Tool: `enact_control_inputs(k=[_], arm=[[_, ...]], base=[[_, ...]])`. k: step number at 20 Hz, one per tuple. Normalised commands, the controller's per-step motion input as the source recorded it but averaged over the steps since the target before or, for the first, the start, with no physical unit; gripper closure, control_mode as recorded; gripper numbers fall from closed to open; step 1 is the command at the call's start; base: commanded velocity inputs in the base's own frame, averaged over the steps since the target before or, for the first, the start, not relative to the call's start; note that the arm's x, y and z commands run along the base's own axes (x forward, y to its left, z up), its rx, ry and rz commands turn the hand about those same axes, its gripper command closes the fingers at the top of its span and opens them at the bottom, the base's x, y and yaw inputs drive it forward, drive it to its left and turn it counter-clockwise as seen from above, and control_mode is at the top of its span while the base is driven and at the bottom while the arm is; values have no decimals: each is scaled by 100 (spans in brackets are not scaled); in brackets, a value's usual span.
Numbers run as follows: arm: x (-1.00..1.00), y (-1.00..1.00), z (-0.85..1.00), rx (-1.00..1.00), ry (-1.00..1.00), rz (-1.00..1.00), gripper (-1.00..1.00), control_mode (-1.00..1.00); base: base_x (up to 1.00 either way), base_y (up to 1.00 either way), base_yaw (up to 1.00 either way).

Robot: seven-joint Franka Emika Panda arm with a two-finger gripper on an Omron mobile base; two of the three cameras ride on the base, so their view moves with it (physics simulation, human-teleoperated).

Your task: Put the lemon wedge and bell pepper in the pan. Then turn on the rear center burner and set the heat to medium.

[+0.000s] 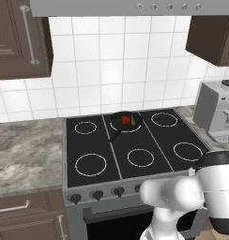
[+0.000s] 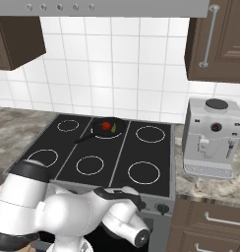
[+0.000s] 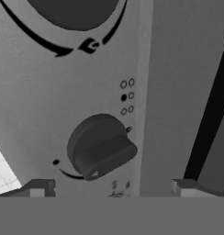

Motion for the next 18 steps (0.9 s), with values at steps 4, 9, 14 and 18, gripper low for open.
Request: enact_control_inputs(k=[4,9,14,18], arm=[[13,0,-8,0,-6,0,-100,-100],[12,-6,-1,0,-6,0,-100,-100],[10,-10,-7,0,-4,0,-100,-100],[14,-14,-3,0,-3,0,-100,-100]], base=[[0,0,0],[0,0,0],[0,0,0],[0,0,0]])
